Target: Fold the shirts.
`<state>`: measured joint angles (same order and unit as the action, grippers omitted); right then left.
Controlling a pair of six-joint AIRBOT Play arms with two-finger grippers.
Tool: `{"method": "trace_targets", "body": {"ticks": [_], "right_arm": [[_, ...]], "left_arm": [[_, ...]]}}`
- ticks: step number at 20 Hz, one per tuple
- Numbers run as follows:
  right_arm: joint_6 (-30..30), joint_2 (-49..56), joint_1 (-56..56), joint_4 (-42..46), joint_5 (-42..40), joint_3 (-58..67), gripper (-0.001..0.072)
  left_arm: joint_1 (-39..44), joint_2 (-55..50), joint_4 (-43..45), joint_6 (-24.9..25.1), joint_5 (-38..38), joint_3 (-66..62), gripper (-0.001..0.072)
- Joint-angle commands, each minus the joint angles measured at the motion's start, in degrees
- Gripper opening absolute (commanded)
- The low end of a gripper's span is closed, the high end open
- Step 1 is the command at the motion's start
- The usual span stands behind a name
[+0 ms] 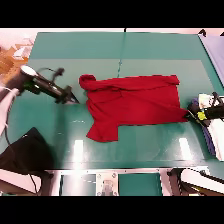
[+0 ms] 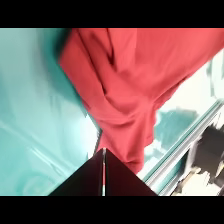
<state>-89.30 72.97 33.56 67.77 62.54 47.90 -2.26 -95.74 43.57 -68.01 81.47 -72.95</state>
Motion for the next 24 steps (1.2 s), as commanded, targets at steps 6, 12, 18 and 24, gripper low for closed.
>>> {"method": "trace_targets", "body": {"ticks": [6,12,18,24], "right_arm": [[1.1,0.7,-0.8,-1.4,0.0,0.0,0.0014],[1.5,0.7,-0.8,-2.8,0.1,0.0,0.0014],[6.3,-0.4,-0.8,-10.3,3.7,1.5,0.0014],[12.0,-14.6,-0.7,-32.2,8.4,17.6,0.0014]], "left_arm": [[12.6,0.0,1.0,-1.4,-16.4,11.9,0.0492],[19.3,0.0,-1.5,-2.0,-24.7,12.0,0.0180],[15.1,7.7,7.7,-6.7,-14.2,5.2,0.0022],[11.7,25.6,13.3,-8.0,-10.3,-14.3,0.0022]]}}
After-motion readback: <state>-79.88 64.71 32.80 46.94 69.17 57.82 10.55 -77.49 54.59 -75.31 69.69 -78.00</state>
